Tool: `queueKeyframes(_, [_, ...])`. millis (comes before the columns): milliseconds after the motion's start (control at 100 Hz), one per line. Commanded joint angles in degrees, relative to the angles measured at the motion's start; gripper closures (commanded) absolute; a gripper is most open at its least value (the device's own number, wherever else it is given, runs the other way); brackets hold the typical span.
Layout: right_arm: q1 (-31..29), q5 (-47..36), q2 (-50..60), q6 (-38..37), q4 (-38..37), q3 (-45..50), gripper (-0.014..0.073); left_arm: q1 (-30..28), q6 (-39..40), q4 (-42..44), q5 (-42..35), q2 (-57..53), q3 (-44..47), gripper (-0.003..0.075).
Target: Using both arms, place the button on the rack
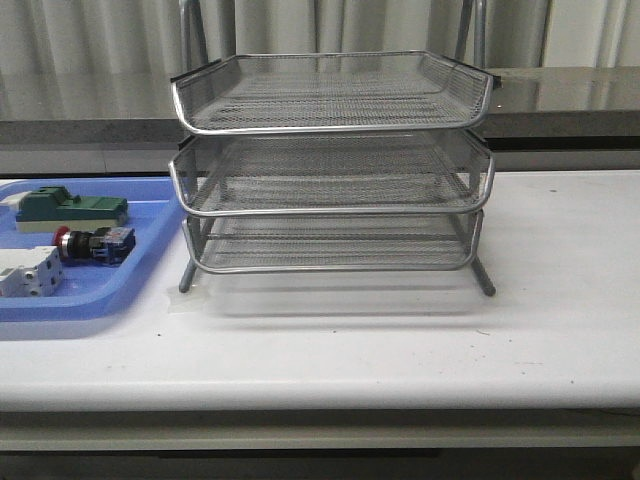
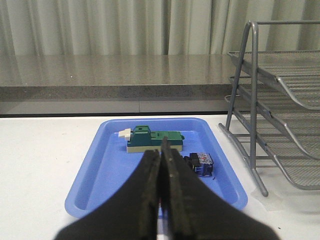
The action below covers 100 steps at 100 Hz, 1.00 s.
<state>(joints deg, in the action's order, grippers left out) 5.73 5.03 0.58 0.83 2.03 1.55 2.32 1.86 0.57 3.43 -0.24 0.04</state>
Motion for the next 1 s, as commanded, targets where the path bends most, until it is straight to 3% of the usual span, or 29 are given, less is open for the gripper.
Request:
queueKeyframes(0, [-0.4,-4.7,1.1,0.0,-0.3,-1.0,0.0654,-0.2,0.6,-0.6,-4.5,-1.9,2.5,0.0740])
queueKeyframes(650, [-0.4,-4.7,1.1,0.0,-0.3,-1.0,0.0654,-0.2,0.6,-0.6,-4.5,-1.9,2.5,0.0740])
queueKeyframes(880, [-0.4,-11.2,1.1,0.0,-0.2,-1.2,0.0654,-0.2,0.6,-0.6,-4.5,-1.9,2.5,0.0740])
queueKeyframes(990, [-0.4,-8.9,1.1,0.0,1.4,-3.6,0.0654,-0.2,0.6,-0.6,-4.5,-1.9,2.5,0.0740])
